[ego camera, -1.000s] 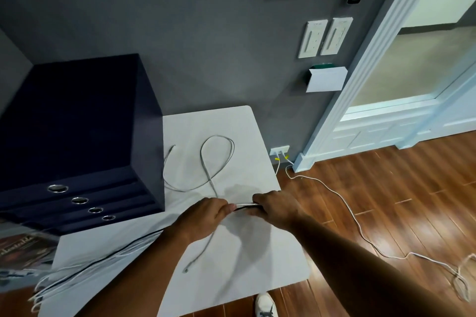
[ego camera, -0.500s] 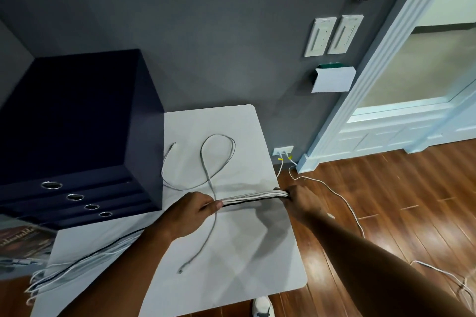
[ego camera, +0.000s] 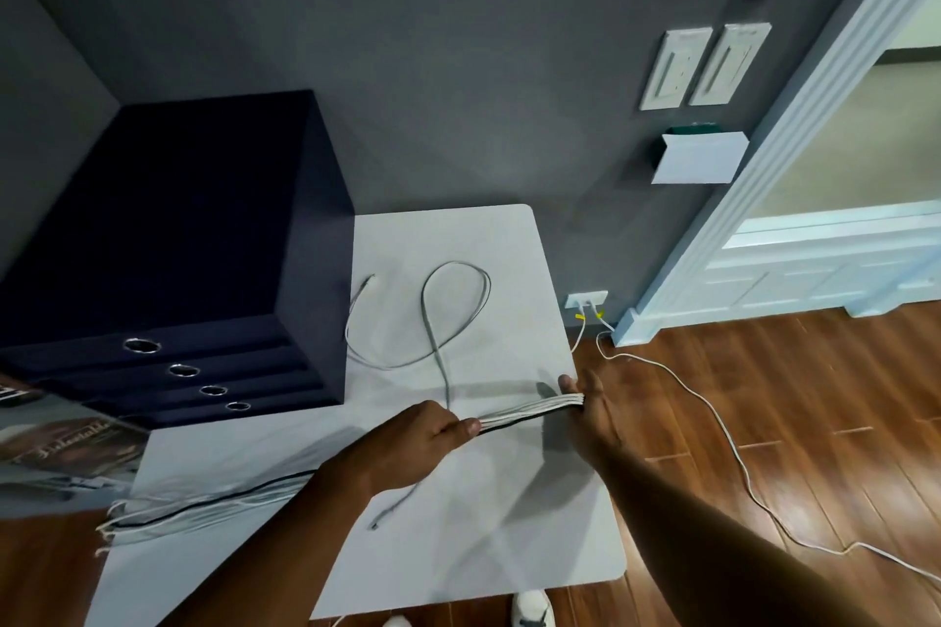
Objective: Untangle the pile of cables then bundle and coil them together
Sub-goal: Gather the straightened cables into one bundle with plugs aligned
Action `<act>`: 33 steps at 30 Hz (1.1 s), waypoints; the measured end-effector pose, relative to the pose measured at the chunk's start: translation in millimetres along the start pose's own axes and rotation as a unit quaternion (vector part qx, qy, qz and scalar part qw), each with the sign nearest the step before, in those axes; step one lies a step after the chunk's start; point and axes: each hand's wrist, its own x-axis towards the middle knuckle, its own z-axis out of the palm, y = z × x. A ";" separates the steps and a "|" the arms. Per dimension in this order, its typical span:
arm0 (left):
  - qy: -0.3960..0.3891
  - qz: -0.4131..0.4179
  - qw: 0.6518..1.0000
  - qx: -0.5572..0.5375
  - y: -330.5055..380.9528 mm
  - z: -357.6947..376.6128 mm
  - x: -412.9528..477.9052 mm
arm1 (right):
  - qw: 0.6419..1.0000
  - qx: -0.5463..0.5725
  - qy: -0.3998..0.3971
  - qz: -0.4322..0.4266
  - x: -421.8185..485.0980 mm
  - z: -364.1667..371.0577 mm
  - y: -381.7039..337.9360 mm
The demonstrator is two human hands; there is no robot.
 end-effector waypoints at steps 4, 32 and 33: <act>0.009 0.000 1.000 0.008 1.1 2.6 3.9 | 0.997 -0.070 -0.015 0.000 3.4 -1.8 8.9; 0.032 -0.011 0.998 0.059 12.3 -1.3 8.4 | 0.922 -0.181 -0.014 -0.343 -41.0 7.1 -59.8; 0.030 -0.009 0.998 0.053 14.5 -2.4 5.3 | 0.918 -0.210 -0.039 -0.335 -42.4 12.5 -63.6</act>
